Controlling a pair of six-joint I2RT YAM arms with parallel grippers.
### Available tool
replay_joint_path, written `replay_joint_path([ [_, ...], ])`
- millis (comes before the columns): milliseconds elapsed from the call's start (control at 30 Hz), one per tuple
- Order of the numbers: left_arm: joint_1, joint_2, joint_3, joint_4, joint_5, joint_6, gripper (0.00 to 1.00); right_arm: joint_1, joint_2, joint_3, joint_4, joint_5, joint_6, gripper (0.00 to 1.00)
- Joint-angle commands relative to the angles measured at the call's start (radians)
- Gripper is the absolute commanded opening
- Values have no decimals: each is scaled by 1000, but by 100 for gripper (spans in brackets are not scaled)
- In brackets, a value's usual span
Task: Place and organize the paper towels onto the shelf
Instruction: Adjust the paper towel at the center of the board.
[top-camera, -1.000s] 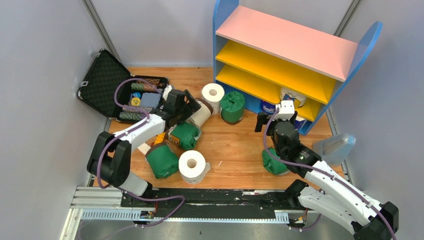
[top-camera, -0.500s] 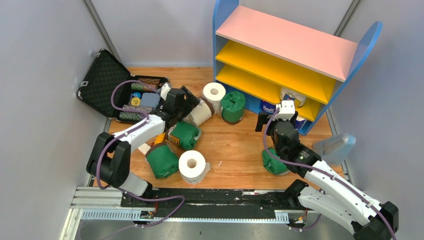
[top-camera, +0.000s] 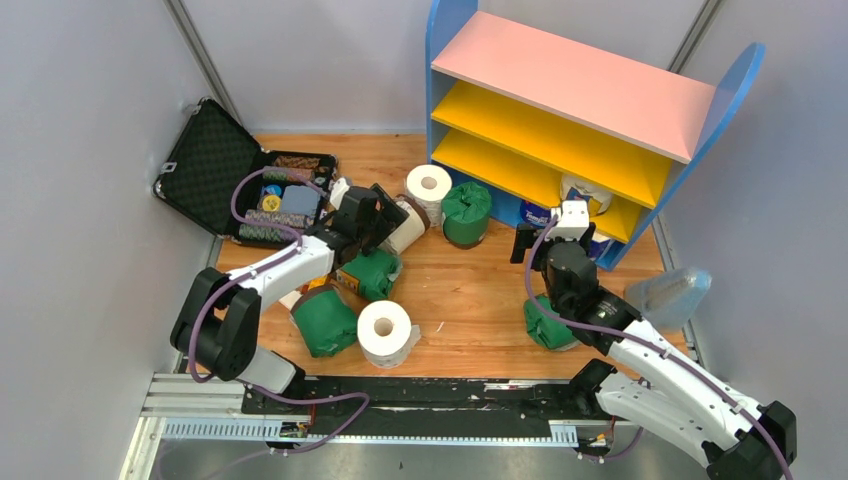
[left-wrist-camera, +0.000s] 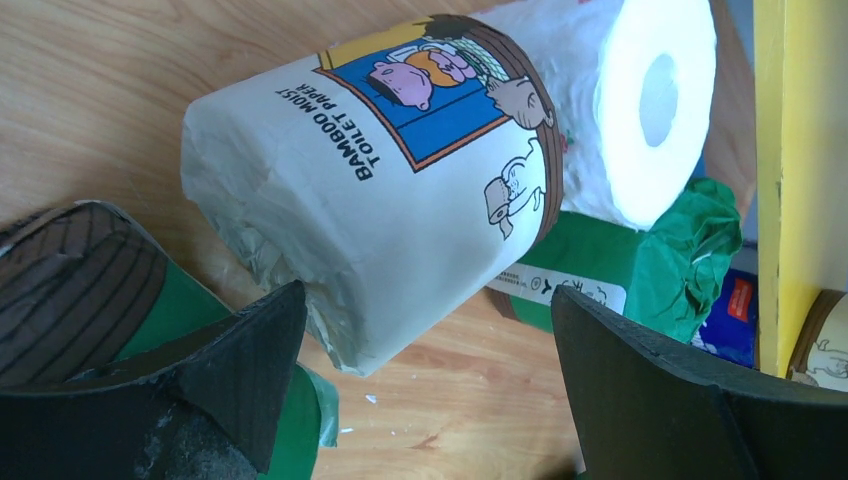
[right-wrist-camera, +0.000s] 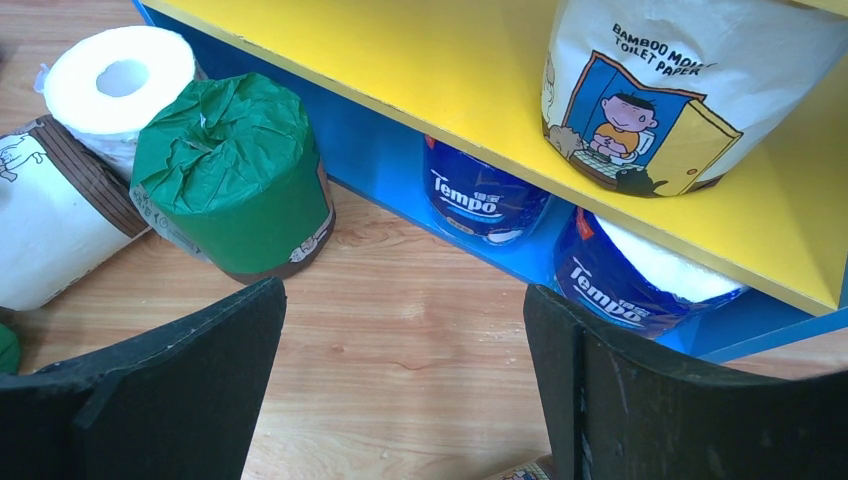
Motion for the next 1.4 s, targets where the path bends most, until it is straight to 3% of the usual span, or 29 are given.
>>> replay_joint_path([
  [0, -25, -14, 19, -15, -37, -16, 100, 2, -1, 12, 24, 17, 14, 91],
  [533, -25, 82, -34, 200, -168, -78, 92, 2, 10, 12, 24, 17, 13, 91],
  [967, -25, -29, -63, 279, -207, 7, 57, 2, 22, 16, 24, 21, 11, 91],
  [1133, -31, -32, -52, 308, -151, 26, 57, 2, 22, 16, 24, 22, 11, 91],
  [1367, -68, 24, -3, 297, -177, 79, 65, 2, 22, 16, 24, 22, 10, 91],
])
